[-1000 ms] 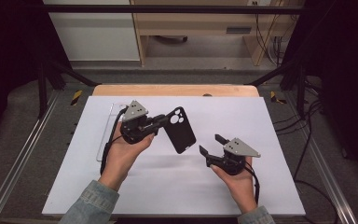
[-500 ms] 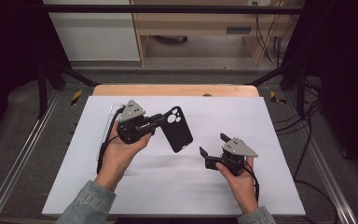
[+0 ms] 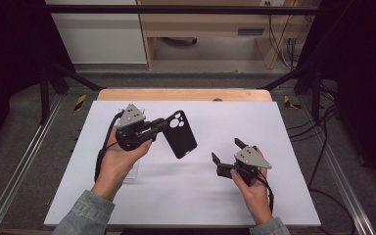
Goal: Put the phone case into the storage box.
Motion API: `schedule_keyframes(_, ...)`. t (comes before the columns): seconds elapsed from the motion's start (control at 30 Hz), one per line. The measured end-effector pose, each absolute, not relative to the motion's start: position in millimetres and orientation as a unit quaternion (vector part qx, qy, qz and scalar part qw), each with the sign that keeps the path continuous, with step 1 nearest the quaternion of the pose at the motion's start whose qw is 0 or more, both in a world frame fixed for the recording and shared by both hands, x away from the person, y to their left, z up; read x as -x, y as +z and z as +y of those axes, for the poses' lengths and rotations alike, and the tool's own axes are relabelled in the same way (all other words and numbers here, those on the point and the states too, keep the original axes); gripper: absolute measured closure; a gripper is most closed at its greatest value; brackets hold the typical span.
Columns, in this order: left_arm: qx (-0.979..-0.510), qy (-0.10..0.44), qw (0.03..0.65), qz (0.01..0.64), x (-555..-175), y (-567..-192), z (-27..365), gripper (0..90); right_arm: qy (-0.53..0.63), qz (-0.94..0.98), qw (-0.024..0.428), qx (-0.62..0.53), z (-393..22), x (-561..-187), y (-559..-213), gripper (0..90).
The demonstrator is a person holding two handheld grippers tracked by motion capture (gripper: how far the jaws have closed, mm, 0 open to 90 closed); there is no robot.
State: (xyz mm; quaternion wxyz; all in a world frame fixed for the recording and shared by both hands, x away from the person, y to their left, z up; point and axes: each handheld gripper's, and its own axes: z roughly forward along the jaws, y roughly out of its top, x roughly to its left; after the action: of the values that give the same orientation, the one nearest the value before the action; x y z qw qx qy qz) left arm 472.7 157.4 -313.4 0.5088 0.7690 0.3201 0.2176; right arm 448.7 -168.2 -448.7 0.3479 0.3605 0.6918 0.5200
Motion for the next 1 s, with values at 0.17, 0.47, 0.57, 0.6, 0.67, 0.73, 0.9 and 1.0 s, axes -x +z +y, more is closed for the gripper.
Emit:
schedule_keyframes(0.17, -0.770, 0.222, 0.506, 0.318, -472.1, -312.4, 162.6, 80.1, 0.515, 0.693, 0.354, -0.359, -167.8, -447.4, -448.2, 9.0)
schedule_keyframes(0.47, -0.772, 0.226, 0.503, 0.316, -470.6, -309.7, 173.0, 80.0, 0.507, 0.706, 0.348, -0.351, -170.9, -444.4, -450.6, 8.9)
schedule_keyframes(0.57, -0.773, 0.228, 0.501, 0.314, -470.1, -308.1, 175.8, 80.1, 0.510, 0.705, 0.340, -0.356, -173.9, -443.3, -452.4, 8.5)
schedule_keyframes(0.6, -0.773, 0.229, 0.501, 0.313, -470.0, -307.5, 176.6, 80.1, 0.512, 0.705, 0.337, -0.356, -175.0, -442.8, -452.5, 8.5)
schedule_keyframes(0.67, -0.773, 0.229, 0.502, 0.313, -470.0, -306.4, 178.4, 80.1, 0.517, 0.703, 0.334, -0.356, -177.3, -441.5, -452.4, 8.4)
schedule_keyframes(0.73, -0.774, 0.230, 0.501, 0.311, -470.2, -305.5, 180.3, 80.1, 0.521, 0.701, 0.335, -0.354, -179.4, -439.8, -452.2, 7.4)
schedule_keyframes(0.9, -0.775, 0.231, 0.499, 0.311, -471.1, -303.0, 186.1, 80.1, 0.517, 0.701, 0.343, -0.351, -183.5, -435.3, -453.1, 6.2)
schedule_keyframes(1.0, -0.776, 0.231, 0.499, 0.310, -471.1, -300.4, 189.7, 80.1, 0.517, 0.697, 0.354, -0.348, -186.7, -432.5, -453.1, 5.7)
